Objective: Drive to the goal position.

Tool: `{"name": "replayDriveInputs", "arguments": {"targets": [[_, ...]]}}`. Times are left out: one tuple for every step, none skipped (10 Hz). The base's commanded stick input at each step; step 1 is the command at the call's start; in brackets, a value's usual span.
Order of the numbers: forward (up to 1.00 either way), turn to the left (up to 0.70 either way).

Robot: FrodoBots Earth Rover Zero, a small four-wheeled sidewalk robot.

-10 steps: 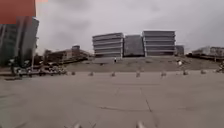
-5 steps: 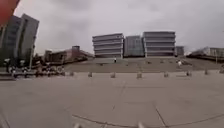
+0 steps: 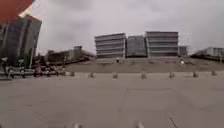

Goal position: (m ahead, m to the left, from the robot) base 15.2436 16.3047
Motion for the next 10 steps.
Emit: {"name": "replayDriveInputs", "arguments": {"targets": [[0.85,0.0],[0.85,0.0],[0.85,0.0],[0.85,0.0],[0.85,0.0],[0.85,0.0],[0.85,0.0],[0.85,0.0],[0.85,0.0],[0.85,0.0]]}}
